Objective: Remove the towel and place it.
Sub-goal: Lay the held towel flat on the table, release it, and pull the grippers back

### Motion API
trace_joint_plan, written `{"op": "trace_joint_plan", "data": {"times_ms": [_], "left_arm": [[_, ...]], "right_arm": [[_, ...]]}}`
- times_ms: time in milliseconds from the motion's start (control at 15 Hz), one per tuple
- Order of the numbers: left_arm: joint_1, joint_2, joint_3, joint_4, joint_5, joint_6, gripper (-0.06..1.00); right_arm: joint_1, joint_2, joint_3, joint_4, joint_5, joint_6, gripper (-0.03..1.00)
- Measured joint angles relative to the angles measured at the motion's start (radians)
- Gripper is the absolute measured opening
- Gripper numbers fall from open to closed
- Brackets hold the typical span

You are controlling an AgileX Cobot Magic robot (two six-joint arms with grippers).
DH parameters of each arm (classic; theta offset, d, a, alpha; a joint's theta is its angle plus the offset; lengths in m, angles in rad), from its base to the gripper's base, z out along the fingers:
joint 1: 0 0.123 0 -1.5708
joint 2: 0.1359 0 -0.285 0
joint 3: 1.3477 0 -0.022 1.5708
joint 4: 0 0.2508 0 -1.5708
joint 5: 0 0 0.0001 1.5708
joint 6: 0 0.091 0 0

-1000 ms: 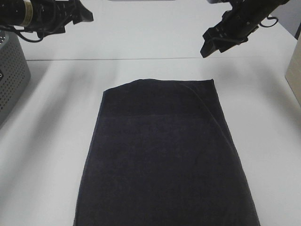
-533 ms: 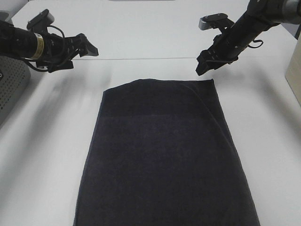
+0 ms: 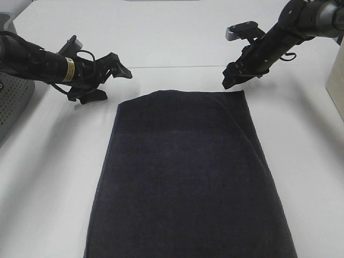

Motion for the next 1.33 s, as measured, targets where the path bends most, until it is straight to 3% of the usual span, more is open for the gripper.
{"op": "trace_joint_plan", "data": {"times_ms": [267, 533, 800, 1067, 1333], "left_arm": [[-0.008, 0.002, -0.011, 0.000, -0.025, -0.097, 0.89], [-0.018, 0.002, -0.015, 0.001, -0.160, -0.139, 0.89], [-0.001, 0.002, -0.015, 0.001, -0.217, -0.135, 0.87], [0.109, 0.002, -0.006, 0.001, -0.310, -0.124, 0.87], [0.074, 0.001, 0.082, -0.015, -0.311, -0.083, 0.87]], "right_arm": [[0.000, 0.000, 0.000, 0.000, -0.013, 0.000, 0.64], [0.000, 0.000, 0.000, 0.001, -0.018, -0.001, 0.64], [0.000, 0.000, 0.000, 0.002, -0.021, -0.001, 0.64], [0.000, 0.000, 0.000, 0.002, -0.021, -0.001, 0.64], [0.000, 0.000, 0.000, 0.002, -0.024, -0.001, 0.64]]}}
